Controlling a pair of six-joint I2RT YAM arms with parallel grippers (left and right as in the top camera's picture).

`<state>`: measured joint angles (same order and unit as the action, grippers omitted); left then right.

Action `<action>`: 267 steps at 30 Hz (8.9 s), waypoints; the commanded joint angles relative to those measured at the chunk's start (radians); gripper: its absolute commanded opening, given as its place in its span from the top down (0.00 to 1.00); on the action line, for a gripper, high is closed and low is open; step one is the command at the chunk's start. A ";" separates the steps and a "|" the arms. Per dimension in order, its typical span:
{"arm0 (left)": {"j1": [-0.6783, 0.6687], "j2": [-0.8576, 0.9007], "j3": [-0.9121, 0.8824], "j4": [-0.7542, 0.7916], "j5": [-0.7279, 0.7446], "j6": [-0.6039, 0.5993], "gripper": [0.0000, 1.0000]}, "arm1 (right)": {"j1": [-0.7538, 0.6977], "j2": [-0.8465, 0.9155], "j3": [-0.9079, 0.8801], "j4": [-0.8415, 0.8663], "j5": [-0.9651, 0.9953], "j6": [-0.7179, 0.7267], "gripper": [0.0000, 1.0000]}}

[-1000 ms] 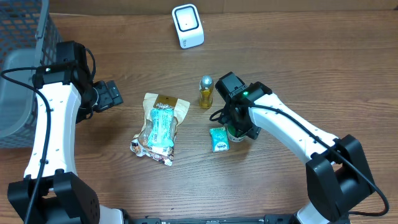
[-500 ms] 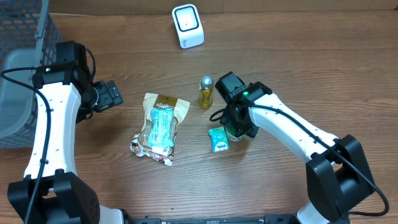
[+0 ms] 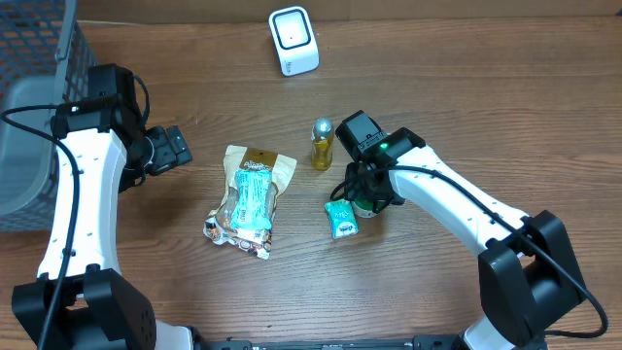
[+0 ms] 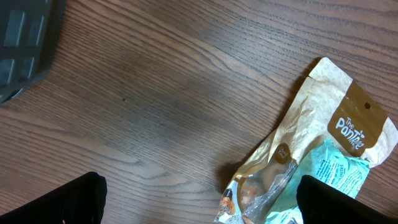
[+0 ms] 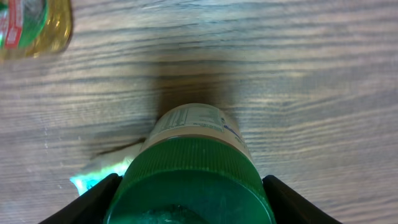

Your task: Scan the item barcode

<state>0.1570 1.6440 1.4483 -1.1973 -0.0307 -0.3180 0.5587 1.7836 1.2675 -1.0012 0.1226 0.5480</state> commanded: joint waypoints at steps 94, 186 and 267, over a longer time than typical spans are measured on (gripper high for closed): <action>0.000 0.000 0.005 0.001 -0.002 0.000 0.00 | 0.003 0.002 -0.005 0.100 0.139 -0.160 0.44; 0.000 0.000 0.005 0.001 -0.002 0.000 0.00 | 0.001 0.009 0.073 -0.032 0.041 -0.073 0.12; 0.000 0.000 0.005 0.001 -0.002 0.000 0.00 | -0.050 0.014 -0.089 0.148 0.044 -0.085 0.19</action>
<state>0.1570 1.6440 1.4483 -1.1973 -0.0307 -0.3180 0.5167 1.7935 1.1885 -0.8608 0.1722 0.4671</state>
